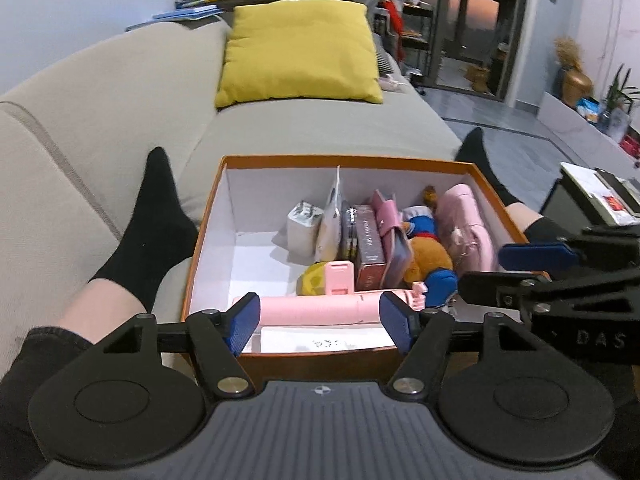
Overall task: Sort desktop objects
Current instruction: 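Lift both open grippers away from the orange box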
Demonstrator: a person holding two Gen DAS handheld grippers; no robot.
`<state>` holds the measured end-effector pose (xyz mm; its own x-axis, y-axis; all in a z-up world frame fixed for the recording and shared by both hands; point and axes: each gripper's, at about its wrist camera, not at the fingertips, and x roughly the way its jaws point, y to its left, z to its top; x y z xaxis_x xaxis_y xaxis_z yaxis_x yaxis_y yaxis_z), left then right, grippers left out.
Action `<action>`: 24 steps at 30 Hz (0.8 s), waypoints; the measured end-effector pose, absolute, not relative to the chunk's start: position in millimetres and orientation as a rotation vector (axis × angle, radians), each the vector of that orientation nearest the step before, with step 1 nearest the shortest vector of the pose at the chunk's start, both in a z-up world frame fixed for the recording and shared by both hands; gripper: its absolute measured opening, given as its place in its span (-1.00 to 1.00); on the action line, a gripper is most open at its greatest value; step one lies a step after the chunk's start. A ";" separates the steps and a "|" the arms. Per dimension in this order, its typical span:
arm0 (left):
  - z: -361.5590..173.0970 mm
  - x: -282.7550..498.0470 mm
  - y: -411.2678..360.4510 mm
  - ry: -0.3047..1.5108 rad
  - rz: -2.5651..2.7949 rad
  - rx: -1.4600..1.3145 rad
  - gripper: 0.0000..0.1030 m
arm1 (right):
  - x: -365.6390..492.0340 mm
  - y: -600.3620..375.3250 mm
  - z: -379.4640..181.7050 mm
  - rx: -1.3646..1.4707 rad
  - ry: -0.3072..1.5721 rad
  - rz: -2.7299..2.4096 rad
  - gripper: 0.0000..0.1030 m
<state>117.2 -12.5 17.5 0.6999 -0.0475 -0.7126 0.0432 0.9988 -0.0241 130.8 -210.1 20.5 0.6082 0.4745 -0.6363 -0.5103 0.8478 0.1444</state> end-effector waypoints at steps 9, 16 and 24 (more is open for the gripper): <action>-1.2 113.2 -18.5 0.768 0.002 0.003 0.68 | 123.8 -218.2 -2.6 0.030 0.684 0.527 0.11; -8.3 114.2 -18.8 0.745 0.027 0.022 0.71 | 122.4 -222.1 -15.0 0.048 0.698 0.517 0.25; -10.1 114.5 -18.5 0.740 0.023 0.022 0.71 | 120.3 -223.1 -15.7 0.045 0.689 0.517 0.27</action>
<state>114.5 -18.5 -10.1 0.7385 0.0287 -0.6736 -0.0131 0.9995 0.0282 120.3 -223.1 -15.7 0.6514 0.4699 -0.5957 -0.4405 0.8735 0.2073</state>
